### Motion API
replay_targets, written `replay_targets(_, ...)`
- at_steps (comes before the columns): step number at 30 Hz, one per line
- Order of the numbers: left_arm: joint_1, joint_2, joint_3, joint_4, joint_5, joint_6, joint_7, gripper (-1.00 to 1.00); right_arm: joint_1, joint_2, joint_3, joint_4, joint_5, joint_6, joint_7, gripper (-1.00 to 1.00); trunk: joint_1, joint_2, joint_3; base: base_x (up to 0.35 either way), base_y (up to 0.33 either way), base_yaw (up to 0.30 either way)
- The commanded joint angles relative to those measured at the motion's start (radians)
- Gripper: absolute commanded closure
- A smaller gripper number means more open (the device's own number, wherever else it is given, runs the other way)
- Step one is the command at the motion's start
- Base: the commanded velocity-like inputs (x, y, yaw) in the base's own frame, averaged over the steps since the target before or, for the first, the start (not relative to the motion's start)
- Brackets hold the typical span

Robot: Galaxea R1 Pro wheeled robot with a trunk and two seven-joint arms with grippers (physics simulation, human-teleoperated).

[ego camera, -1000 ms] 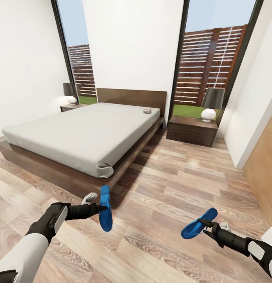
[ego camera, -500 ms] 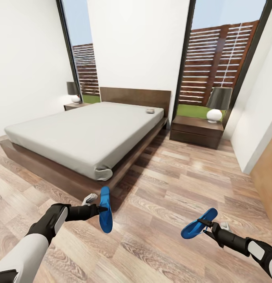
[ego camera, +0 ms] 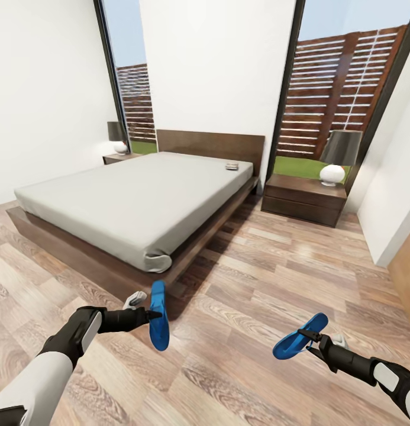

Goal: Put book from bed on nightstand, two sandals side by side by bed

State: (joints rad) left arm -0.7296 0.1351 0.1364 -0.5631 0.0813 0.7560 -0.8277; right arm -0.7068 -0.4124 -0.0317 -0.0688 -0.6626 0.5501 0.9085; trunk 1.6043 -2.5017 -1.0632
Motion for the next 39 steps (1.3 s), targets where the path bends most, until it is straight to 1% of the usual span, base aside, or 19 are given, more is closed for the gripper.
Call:
replay_targets(1,-0.001,0.001,0.002,0.0,0.006,0.008,0.001,1.0,0.0,0.0,-0.003,0.0,-0.002,0.008,0.001,1.0,0.0,0.0,-0.001,0.003,-0.005,0.093)
replay_targets(11,-0.001,0.016,0.006,0.0,0.005,0.009,-0.005,1.0,0.0,0.0,-0.004,-0.001,-0.002,0.008,0.001,1.0,0.0,0.0,-0.005,0.001,-0.001,0.101)
replay_targets(12,-0.001,0.023,0.006,0.0,0.005,0.009,-0.005,1.0,0.0,0.0,-0.004,0.0,-0.002,0.008,0.001,1.0,0.0,0.0,-0.006,0.0,0.0,0.107)
replay_targets(21,0.003,0.056,0.005,0.002,0.007,0.012,-0.006,1.0,0.0,0.0,-0.003,0.0,-0.002,0.008,0.001,1.0,0.0,0.0,-0.009,0.0,0.0,0.107)
replay_targets(23,0.005,0.065,0.005,0.002,0.004,0.012,-0.014,1.0,0.0,0.0,-0.004,0.0,-0.002,0.008,0.001,1.0,0.0,0.0,-0.01,0.0,0.0,0.107)
replay_targets(25,0.007,0.067,0.005,0.003,0.003,0.012,-0.022,1.0,0.0,-0.001,-0.004,0.0,-0.002,0.008,0.001,1.0,0.0,0.0,-0.011,0.0,0.0,0.107)
replay_targets(29,0.025,0.076,0.005,0.003,-0.001,0.013,-0.06,1.0,0.0,-0.001,-0.003,0.0,-0.002,0.008,0.001,1.0,0.0,0.0,-0.012,0.0,0.0,0.108)
replay_targets(31,0.034,0.09,0.005,0.002,-0.002,0.012,-0.091,1.0,0.0,-0.002,-0.003,0.0,-0.002,0.008,0.001,1.0,0.0,0.0,-0.013,0.0,0.0,0.107)
replay_targets(32,0.039,0.103,0.004,0.002,-0.002,0.012,-0.118,1.0,0.0,-0.001,-0.002,0.0,-0.002,0.008,0.001,1.0,0.0,0.0,-0.013,0.0,0.0,0.107)
replay_targets(34,0.044,0.114,0.004,0.002,-0.002,0.012,-0.149,1.0,0.0,-0.001,-0.002,0.0,-0.002,0.008,0.001,1.0,0.0,0.0,-0.014,0.0,0.0,0.107)
replay_targets(35,0.048,0.124,0.003,0.002,-0.003,0.011,-0.181,1.0,0.0,-0.001,-0.002,0.0,-0.002,0.008,0.001,1.0,0.0,0.0,-0.015,0.0,0.0,0.107)
replay_targets(36,0.05,0.128,0.003,0.002,-0.003,0.011,-0.196,1.0,0.0,-0.001,-0.002,0.0,-0.002,0.008,0.001,1.0,0.0,0.0,-0.015,0.0,0.0,0.107)
replay_targets(37,0.053,0.134,0.001,0.002,-0.004,0.01,-0.224,1.0,0.0,0.0,-0.002,0.0,-0.002,0.008,0.001,1.0,0.0,0.0,-0.015,0.0,0.0,0.107)
replay_targets(39,0.055,0.138,0.0,0.002,-0.004,0.011,-0.247,1.0,0.0,0.0,-0.003,0.0,-0.002,0.008,0.001,1.0,0.0,0.0,-0.016,0.0,0.0,0.107)
